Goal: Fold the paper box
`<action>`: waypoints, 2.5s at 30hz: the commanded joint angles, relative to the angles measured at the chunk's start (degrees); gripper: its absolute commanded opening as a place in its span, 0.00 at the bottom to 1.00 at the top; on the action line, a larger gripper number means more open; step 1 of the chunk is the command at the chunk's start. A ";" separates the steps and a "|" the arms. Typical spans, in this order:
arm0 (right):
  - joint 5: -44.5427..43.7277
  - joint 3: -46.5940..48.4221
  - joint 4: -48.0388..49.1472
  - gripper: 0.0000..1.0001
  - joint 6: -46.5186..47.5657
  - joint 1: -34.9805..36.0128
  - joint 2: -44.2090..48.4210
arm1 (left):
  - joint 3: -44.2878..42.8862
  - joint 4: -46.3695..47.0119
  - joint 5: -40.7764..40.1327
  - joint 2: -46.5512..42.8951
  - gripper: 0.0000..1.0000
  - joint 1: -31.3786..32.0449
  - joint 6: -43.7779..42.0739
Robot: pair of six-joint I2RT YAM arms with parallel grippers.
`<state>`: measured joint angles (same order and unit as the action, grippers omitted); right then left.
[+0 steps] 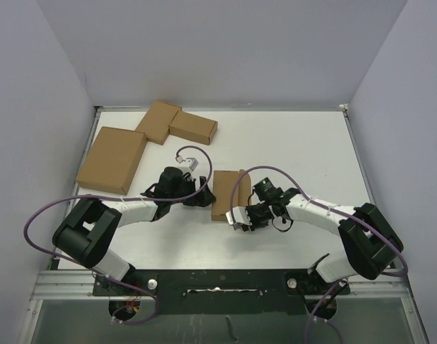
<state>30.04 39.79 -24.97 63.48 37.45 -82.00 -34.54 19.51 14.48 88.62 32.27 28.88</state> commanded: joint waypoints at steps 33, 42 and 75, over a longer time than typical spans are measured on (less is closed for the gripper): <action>3.98 7.31 1.22 0.04 -15.21 -3.67 -2.01 | -3.95 2.14 4.36 3.68 0.63 0.37 3.79; 1.59 11.52 -1.33 0.02 -19.67 -2.69 -4.31 | -4.97 0.55 4.02 3.59 0.61 1.57 4.07; -3.20 15.75 1.61 0.00 -31.84 -1.36 -6.57 | -4.56 6.26 4.04 9.47 0.54 7.27 11.31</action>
<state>27.33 52.42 -29.34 33.41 36.10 -89.54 -38.57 25.41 15.59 96.05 36.84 38.39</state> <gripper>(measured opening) 0.030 0.548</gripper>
